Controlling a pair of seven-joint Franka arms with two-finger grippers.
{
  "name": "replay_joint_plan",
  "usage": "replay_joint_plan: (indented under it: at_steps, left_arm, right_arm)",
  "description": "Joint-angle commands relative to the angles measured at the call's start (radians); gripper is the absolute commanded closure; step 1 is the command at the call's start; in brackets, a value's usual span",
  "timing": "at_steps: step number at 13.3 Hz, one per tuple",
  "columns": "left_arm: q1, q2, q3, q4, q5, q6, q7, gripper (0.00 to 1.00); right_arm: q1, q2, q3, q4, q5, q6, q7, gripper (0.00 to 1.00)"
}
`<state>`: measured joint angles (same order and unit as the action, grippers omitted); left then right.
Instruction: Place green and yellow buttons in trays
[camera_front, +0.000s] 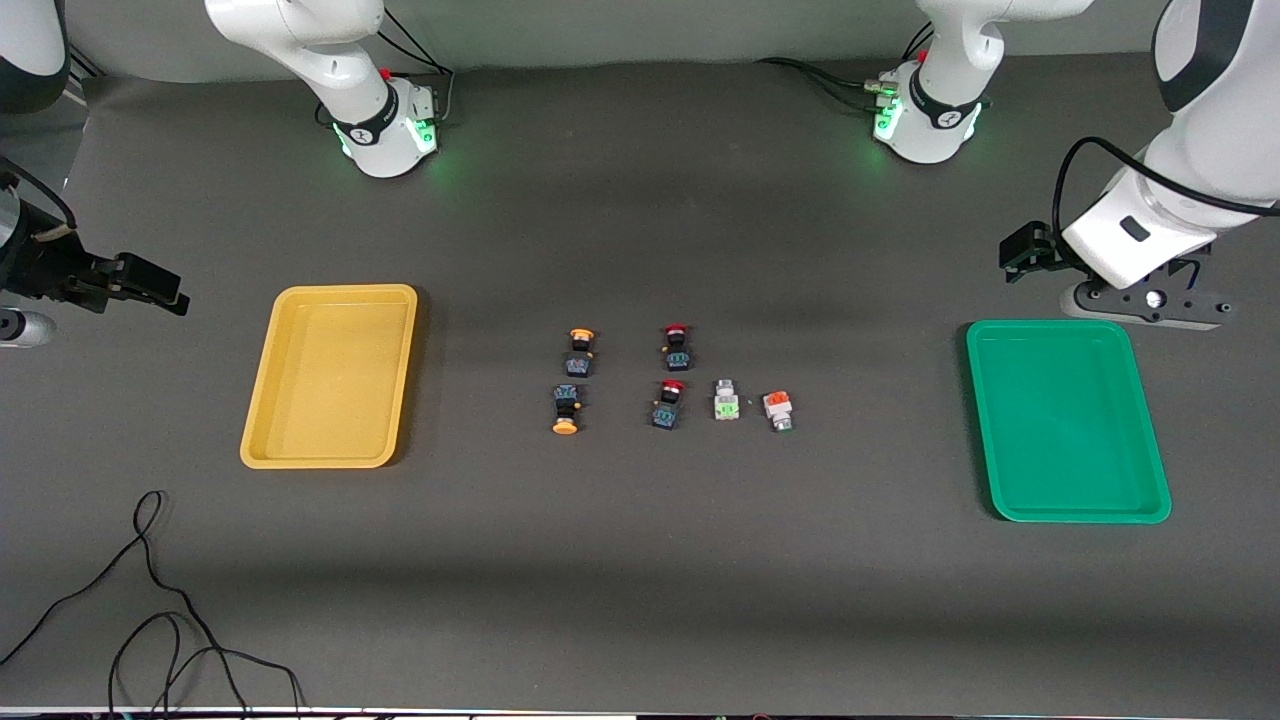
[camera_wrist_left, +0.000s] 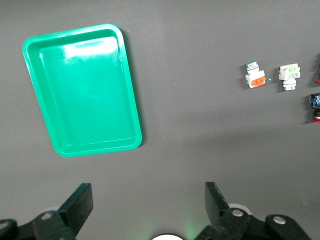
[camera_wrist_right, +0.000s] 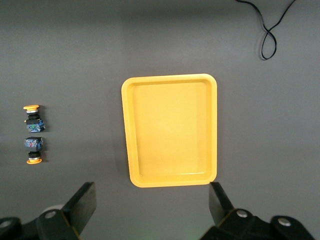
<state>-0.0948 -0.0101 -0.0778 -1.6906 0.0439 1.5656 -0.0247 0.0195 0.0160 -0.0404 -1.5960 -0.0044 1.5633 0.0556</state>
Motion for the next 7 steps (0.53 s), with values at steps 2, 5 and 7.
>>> replay_joint_plan:
  at_steps: [2,5,7]
  left_arm:
    - [0.004,0.013,0.001,0.029,0.011,-0.029,0.012,0.00]
    - [0.004,0.012,0.003,0.026,0.011,-0.030,0.012,0.00]
    - [0.004,0.012,0.003,0.028,0.013,-0.051,0.011,0.00]
  right_arm:
    - [0.002,0.001,0.004,0.007,0.015,-0.016,0.003,0.00]
    - [0.000,-0.002,0.001,0.005,0.015,-0.017,0.004,0.00]
    - [0.000,-0.002,0.001,-0.001,0.015,-0.017,0.006,0.00]
